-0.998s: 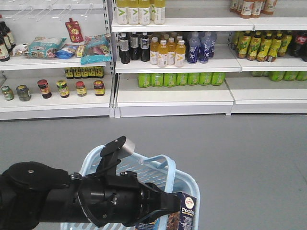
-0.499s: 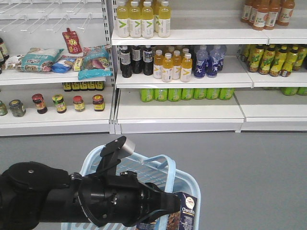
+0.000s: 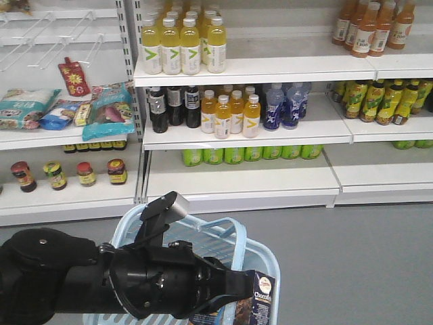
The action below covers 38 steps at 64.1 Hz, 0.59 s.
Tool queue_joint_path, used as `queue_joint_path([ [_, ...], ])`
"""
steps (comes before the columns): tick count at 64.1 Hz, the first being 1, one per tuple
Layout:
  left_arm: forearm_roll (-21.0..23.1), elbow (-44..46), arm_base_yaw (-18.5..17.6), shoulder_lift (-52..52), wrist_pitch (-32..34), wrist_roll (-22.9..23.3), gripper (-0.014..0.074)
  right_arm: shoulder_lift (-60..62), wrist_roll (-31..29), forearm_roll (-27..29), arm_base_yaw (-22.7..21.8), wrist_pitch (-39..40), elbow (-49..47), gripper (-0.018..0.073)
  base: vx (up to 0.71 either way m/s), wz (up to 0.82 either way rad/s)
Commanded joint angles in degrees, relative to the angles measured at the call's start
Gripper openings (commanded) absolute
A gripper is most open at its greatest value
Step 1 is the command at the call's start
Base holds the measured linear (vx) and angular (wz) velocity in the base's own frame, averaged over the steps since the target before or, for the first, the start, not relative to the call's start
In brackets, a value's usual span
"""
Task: Left arm holds basket, right arm returns cookies
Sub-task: 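Hold the basket with the left gripper while turning past the potted plant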
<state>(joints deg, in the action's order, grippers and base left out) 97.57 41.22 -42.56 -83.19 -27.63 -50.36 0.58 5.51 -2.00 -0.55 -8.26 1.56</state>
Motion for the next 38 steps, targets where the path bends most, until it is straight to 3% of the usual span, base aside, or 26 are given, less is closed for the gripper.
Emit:
queue_joint_path([
  [1,3.75,1.61,-0.25,2.42,-2.18,-0.89,-0.0006,0.71,-0.09,-0.56,0.04,4.27,0.19,-0.0008,0.32,-0.28],
  [38,3.75,1.61,-0.25,2.42,-2.18,-0.89,-0.0006,0.71,-0.09,-0.56,0.04,4.27,0.19,-0.0008,0.25,-0.53],
])
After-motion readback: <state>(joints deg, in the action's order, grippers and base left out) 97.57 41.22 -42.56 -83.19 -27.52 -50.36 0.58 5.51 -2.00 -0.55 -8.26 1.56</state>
